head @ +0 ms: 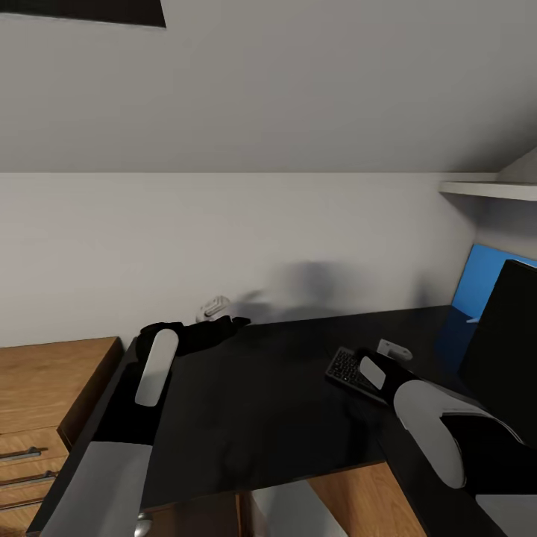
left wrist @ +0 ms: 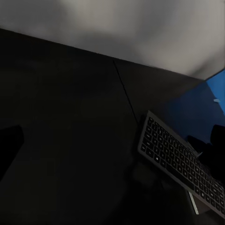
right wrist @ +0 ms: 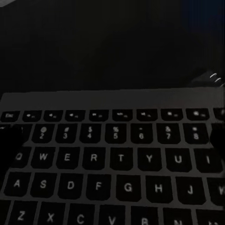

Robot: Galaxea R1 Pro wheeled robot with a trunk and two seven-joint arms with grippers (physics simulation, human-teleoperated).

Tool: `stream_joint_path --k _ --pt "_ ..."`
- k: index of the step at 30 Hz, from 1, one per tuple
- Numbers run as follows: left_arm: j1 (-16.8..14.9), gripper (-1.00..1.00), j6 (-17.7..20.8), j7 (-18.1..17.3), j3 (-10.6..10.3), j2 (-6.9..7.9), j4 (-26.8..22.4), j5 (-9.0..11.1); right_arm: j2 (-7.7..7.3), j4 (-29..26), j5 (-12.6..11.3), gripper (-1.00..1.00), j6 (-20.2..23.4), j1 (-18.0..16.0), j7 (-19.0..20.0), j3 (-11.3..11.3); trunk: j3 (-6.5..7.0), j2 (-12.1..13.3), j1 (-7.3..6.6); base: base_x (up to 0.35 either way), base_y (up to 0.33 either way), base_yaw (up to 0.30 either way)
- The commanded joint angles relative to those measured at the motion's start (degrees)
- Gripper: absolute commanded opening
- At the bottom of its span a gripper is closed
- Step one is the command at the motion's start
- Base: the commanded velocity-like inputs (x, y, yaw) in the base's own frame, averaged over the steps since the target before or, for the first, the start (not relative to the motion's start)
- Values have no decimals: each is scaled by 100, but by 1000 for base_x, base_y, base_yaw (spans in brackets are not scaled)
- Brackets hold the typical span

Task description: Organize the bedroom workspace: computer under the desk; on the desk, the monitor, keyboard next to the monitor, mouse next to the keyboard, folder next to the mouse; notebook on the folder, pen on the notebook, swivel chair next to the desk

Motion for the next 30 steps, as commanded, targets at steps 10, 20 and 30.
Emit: stream_joint_path --k 10,20,30 --pt "-4 100 16 60 0 -7 -7 52 -354 -9 -10 100 -175 6 -32 -2 -6 -3 0 0 0 0" --pt "-4 100 19 59 0 0 -26 55 -478 -20 -15 100 -191 7 -44 -2 -6 -3 0 0 0 0" --pt "-4 100 55 59 -1 7 -207 66 -590 61 -32 100 -199 10 -88 -10 -6 -3 0 0 0 0"
